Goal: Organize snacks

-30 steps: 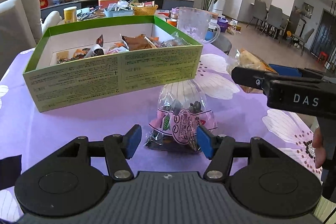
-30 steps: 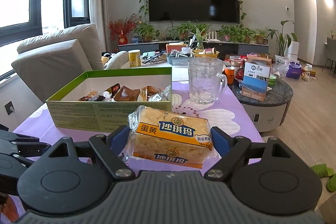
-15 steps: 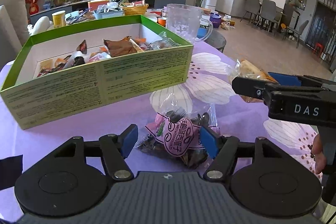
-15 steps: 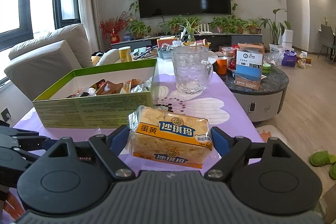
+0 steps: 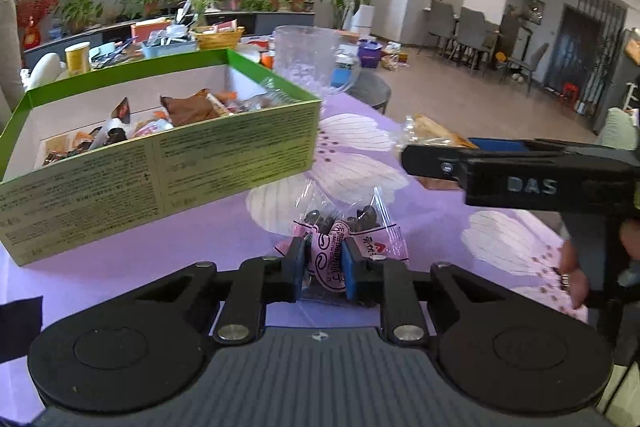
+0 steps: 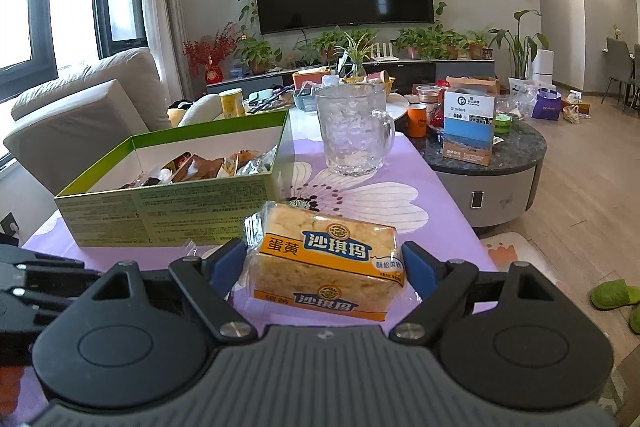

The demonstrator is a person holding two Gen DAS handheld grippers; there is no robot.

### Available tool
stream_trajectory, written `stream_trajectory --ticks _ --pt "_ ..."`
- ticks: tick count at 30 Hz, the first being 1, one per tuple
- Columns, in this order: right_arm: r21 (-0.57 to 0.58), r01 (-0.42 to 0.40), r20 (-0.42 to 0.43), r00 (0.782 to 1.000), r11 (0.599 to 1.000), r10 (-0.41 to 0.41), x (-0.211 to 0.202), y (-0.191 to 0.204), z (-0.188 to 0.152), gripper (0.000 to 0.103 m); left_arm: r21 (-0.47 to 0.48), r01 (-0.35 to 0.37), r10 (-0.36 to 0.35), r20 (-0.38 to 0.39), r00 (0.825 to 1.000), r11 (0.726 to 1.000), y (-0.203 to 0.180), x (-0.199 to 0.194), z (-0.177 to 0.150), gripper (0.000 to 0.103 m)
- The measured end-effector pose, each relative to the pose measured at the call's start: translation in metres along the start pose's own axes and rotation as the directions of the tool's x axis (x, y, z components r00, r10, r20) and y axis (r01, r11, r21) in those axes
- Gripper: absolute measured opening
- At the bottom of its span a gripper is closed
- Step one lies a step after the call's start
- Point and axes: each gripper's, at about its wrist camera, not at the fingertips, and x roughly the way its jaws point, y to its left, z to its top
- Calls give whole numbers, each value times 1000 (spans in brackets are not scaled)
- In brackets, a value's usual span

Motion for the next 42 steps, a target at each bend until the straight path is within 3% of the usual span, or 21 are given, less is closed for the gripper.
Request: stream_trajectory --ticks 14,27,42 --pt "-51 -6 39 999 999 8 -19 19 9 47 -44 -53 58 112 992 998 17 -50 11 11" --pt "-92 -28 22 999 995 30 -20 40 8 47 -94 -45 53 78 996 995 40 -81 -22 9" --pt "-120 -47 7 999 992 48 -15 58 6 47 -102 -71 87 155 984 992 49 -93 -6 6"
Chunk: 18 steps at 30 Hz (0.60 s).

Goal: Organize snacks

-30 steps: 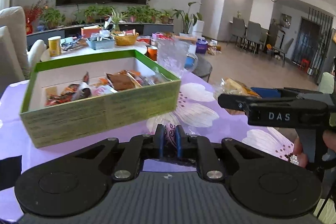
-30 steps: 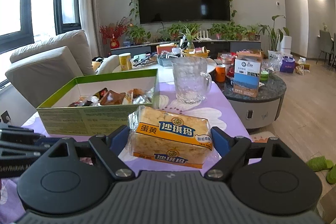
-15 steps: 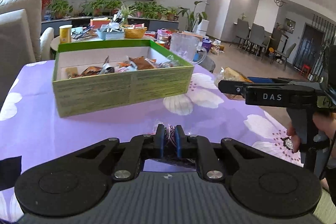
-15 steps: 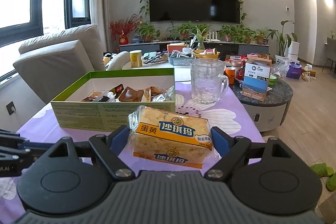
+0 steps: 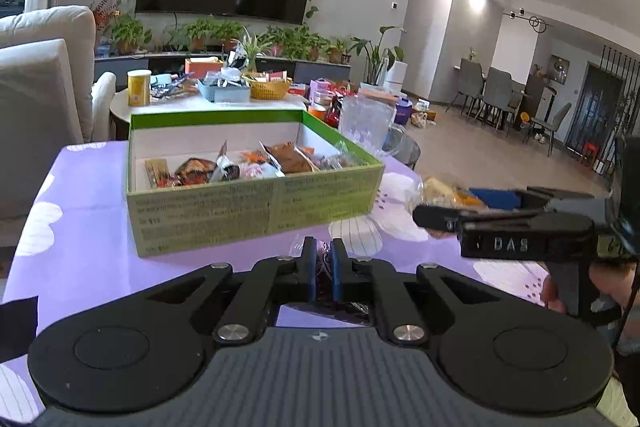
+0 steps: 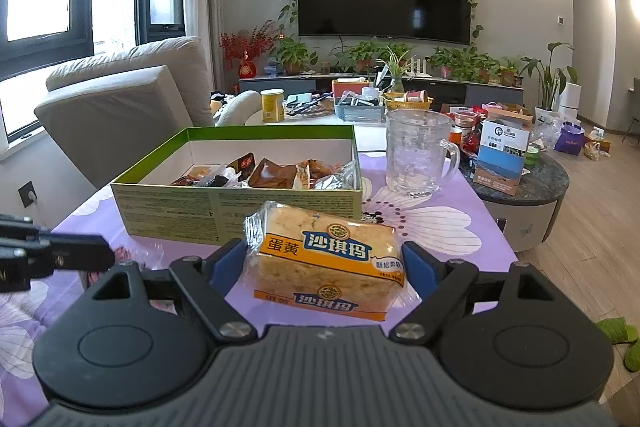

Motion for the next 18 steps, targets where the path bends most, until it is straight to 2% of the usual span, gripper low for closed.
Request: stream_trajectory --ticks 11,14,18 --pt "-14 -24 39 999 1000 24 8 7 18 47 -3 -67 67 87 994 998 19 9 41 6" --pt "-28 -32 60 998 999 34 13 11 26 47 -12 -88 89 104 991 996 26 15 52 0" --pt "-38 -44 85 995 998 47 22 12 39 47 -15 -115 116 140 983 993 36 23 69 0"
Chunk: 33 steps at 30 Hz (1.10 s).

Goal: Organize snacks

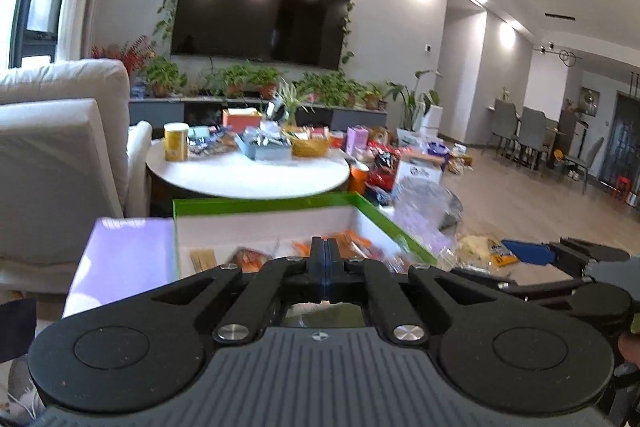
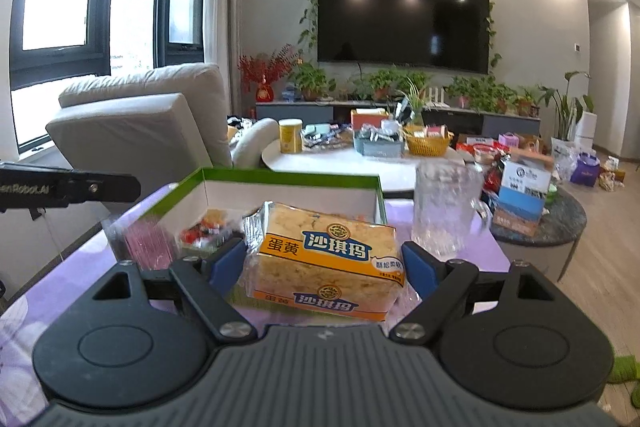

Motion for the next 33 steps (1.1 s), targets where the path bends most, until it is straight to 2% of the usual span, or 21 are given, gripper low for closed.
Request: stream_trajectory --ticks 4,8,10,12,14,15,16,19,25,29,31,32,33 --pt "8 -22 8 1000 1000 21 17 0 9 47 14 -23 23 20 1000 1000 5 7 9 0" --pt "-15 -34 16 999 999 34 22 4 8 47 6 25 -24 -38 999 1000 14 5 -5 7" --pt "-16 -38 0 999 999 38 24 3 4 47 -30 35 -38 -111 993 999 23 9 -23 25" --pt "-16 -32 -22 999 999 32 27 3 -1 47 -52 7 -16 -176 984 999 30 13 -41 29" --pt "-11 -25 -39 999 1000 25 28 2 -6 47 -62 -22 8 -211 977 998 36 15 -56 39" --pt "-7 -25 -47 999 1000 24 27 1 -8 47 -69 -19 3 -222 975 997 38 16 -62 49" --pt "-4 -24 -52 998 1000 24 26 1 -9 47 -81 2 -21 -237 971 997 42 18 -68 54" --pt "-11 -20 -58 998 1000 19 21 3 -10 47 -139 46 -81 -254 964 989 53 26 -81 55" --pt "-32 -22 -50 999 999 21 7 8 -7 47 -189 70 -122 -277 953 979 71 41 -91 56" --pt "-46 -26 -49 999 999 23 5 12 -6 47 -174 121 -169 -297 940 977 71 50 -95 57" --pt "-48 -30 -51 998 998 28 7 13 -6 47 -136 140 -175 -289 941 981 66 52 -95 58" --pt "-50 -33 -54 998 998 30 8 15 -6 47 -125 147 -178 -290 940 981 64 51 -96 56" --pt "-52 -35 -56 998 998 32 9 16 -7 47 -126 147 -178 -291 940 981 64 50 -96 44"
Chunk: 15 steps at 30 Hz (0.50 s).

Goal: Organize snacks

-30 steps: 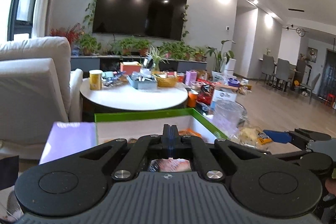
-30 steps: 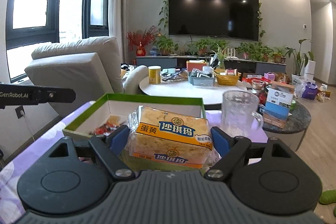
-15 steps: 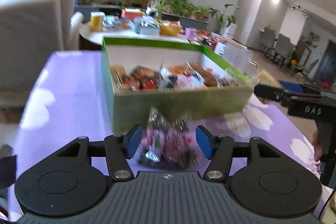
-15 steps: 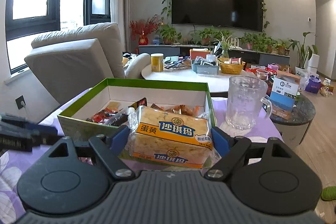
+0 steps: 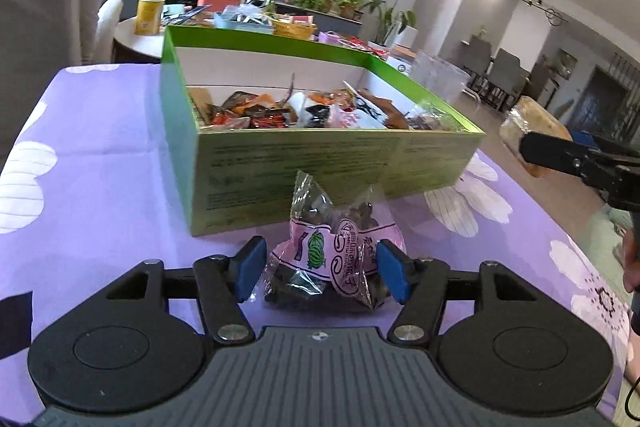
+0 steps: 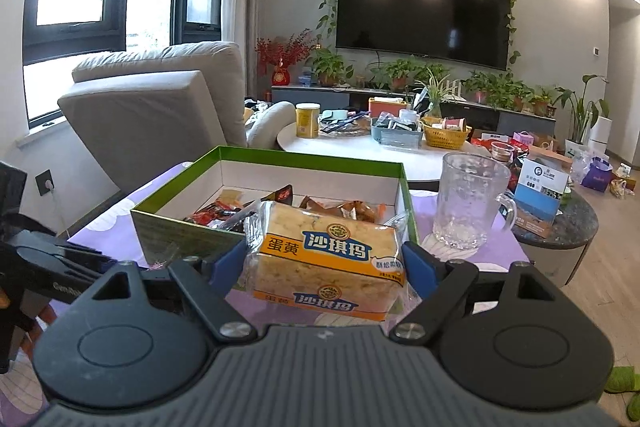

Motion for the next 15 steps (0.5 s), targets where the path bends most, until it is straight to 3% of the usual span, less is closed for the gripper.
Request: stream_trajectory --ticks 4,7,11,15 --pt "-10 -6 -7 1000 1000 6 2 3 -2 47 -42 5 -6 -9 1000 999 -3 -6 0 34" --pt "-8 -5 -9 1000 1000 5 2 3 -2 47 25 -48 47 17 999 999 -20 -17 -2 33" --pt "-11 -4 -3 1000 1000 4 -1 4 -2 47 34 -30 27 83 996 999 -35 -38 4 33" --pt "-14 -8 14 1000 1000 8 -8 8 0 47 62 -73 64 144 987 995 -50 -53 19 33"
